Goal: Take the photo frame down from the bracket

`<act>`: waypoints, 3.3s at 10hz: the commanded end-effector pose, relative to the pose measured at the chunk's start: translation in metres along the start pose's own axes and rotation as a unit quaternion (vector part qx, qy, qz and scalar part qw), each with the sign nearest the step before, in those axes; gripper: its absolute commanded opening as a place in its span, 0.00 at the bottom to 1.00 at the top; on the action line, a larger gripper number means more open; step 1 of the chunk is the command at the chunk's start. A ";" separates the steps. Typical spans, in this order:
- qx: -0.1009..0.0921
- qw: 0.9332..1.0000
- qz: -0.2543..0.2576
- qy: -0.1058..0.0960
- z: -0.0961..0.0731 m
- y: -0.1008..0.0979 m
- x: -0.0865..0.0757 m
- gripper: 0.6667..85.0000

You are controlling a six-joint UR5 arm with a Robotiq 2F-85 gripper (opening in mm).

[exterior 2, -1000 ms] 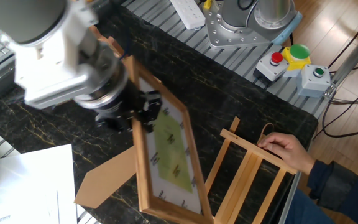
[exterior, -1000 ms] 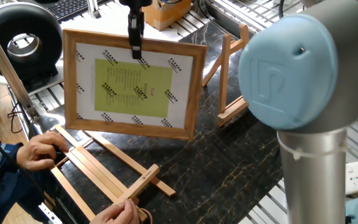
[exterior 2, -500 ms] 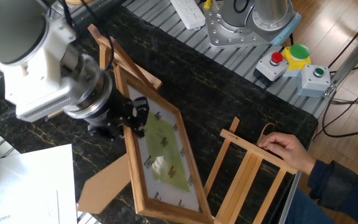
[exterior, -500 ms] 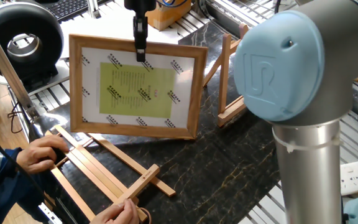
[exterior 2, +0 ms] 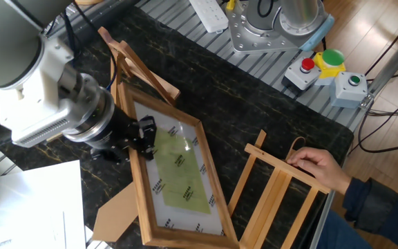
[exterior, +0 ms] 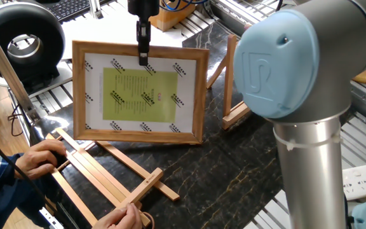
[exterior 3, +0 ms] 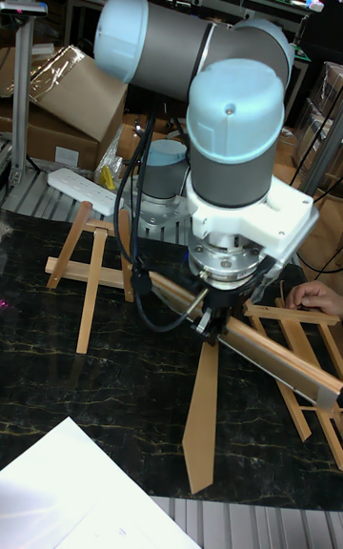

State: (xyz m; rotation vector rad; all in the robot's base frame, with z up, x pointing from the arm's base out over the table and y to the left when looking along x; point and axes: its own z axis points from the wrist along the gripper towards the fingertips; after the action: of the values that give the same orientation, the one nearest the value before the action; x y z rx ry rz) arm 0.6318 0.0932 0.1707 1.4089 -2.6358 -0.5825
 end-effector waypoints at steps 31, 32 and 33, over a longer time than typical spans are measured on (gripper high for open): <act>0.224 0.927 0.294 -0.058 -0.127 -0.024 -0.006 0.01; 0.265 0.904 0.314 -0.114 -0.151 -0.035 -0.008 0.01; 0.275 0.888 0.338 -0.147 -0.160 -0.040 -0.008 0.01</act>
State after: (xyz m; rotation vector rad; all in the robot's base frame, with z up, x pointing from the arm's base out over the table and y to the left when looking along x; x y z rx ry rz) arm 0.6927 0.0392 0.2598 0.7459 -3.1371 0.0082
